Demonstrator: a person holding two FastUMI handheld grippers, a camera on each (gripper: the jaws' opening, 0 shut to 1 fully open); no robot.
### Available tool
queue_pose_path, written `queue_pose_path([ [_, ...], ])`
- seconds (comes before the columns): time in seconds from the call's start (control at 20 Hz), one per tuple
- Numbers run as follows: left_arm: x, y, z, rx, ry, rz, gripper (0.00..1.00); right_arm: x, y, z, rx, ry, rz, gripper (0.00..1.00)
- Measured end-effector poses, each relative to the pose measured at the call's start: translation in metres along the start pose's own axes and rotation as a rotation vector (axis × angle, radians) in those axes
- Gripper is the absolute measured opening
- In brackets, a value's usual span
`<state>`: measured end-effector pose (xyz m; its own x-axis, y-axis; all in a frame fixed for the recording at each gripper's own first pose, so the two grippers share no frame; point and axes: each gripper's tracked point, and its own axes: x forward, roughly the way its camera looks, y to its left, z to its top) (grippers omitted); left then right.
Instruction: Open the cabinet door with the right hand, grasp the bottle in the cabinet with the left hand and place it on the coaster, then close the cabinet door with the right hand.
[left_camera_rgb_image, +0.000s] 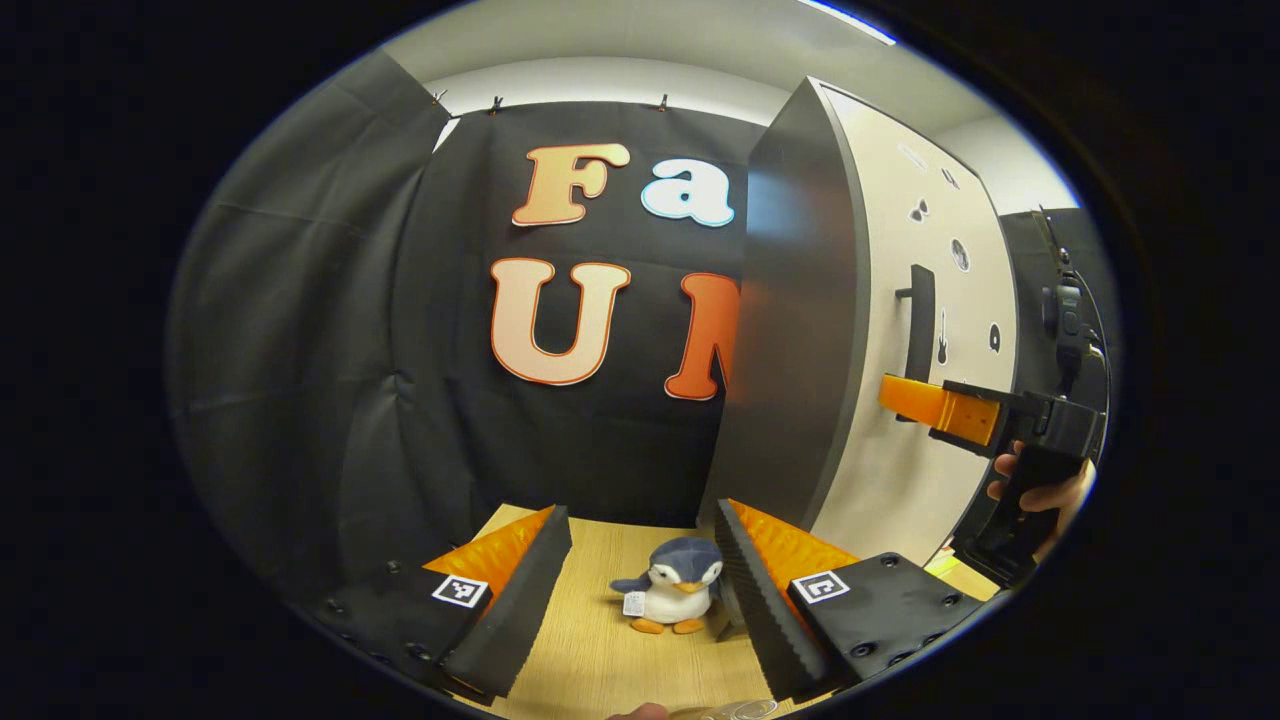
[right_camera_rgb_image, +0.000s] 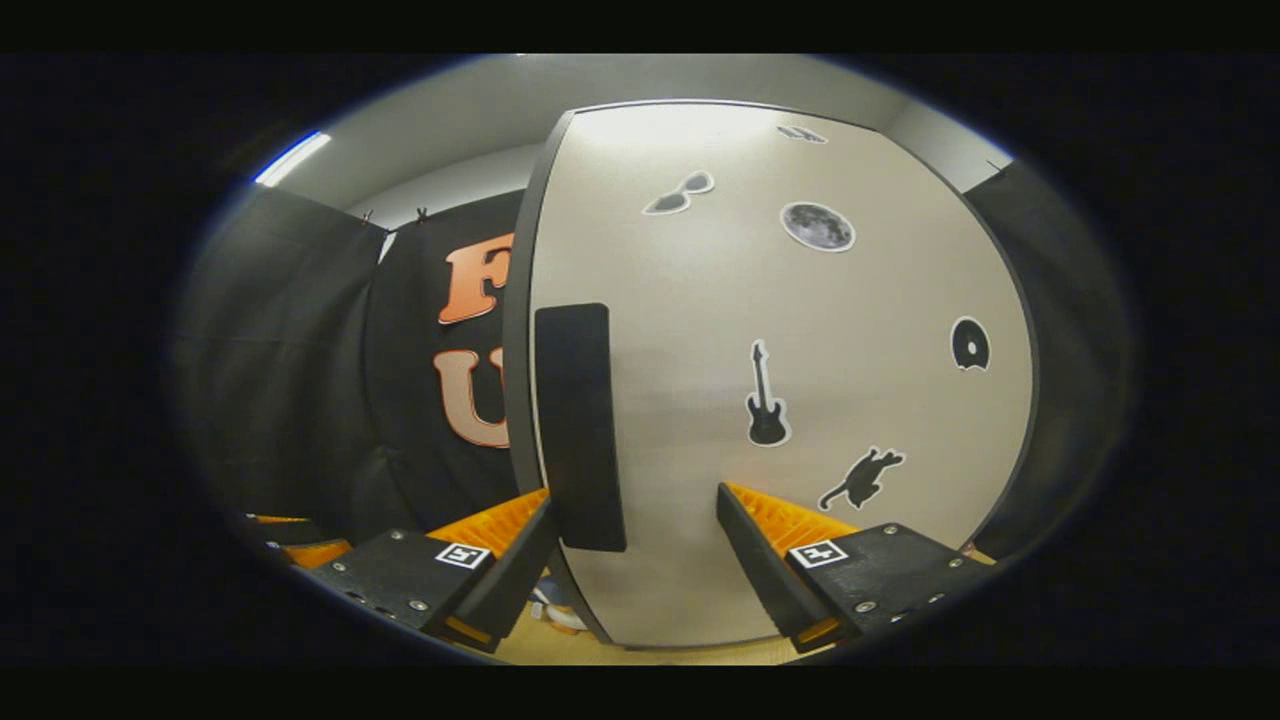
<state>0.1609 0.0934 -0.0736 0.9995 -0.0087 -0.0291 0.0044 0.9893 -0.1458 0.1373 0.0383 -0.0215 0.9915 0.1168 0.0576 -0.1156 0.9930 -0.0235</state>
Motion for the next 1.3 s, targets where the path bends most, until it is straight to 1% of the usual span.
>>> queue_pose_path([
  [0.15,-0.007,-0.004,0.005,-0.003,-0.001,0.0,0.95,-0.002,-0.001,-0.004,0.034,0.038,-0.006,0.94],
  [0.3,-0.019,-0.013,0.014,0.005,-0.015,-0.008,0.95,-0.023,0.0,0.005,0.031,0.023,0.003,0.95],
  [0.55,-0.05,-0.043,0.028,0.021,-0.027,-0.019,0.95,-0.099,-0.011,0.03,0.015,0.007,-0.001,0.95],
  [0.7,-0.075,-0.062,0.038,0.035,-0.037,-0.017,0.95,-0.15,-0.025,0.042,0.004,0.008,-0.021,0.98],
  [0.75,-0.085,-0.068,0.041,0.041,-0.043,-0.015,0.94,-0.167,-0.03,0.047,-0.005,0.005,-0.027,0.95],
  [0.9,-0.114,-0.082,0.05,0.053,-0.071,-0.015,0.94,-0.217,-0.047,0.055,-0.023,0.006,-0.057,0.95],
  [1.05,-0.141,-0.101,0.064,0.058,-0.083,-0.017,0.94,-0.262,-0.059,0.055,-0.007,0.026,-0.083,0.95],
  [1.1,-0.151,-0.103,0.066,0.056,-0.088,-0.011,0.94,-0.274,-0.061,0.056,-0.002,0.024,-0.084,0.95],
  [1.15,-0.16,-0.107,0.068,0.054,-0.094,-0.017,0.94,-0.285,-0.063,0.058,-0.002,0.019,-0.085,0.93],
  [1.3,-0.181,-0.116,0.071,0.062,-0.095,-0.015,0.95,-0.31,-0.067,0.057,-0.008,0.018,-0.092,0.95],
])
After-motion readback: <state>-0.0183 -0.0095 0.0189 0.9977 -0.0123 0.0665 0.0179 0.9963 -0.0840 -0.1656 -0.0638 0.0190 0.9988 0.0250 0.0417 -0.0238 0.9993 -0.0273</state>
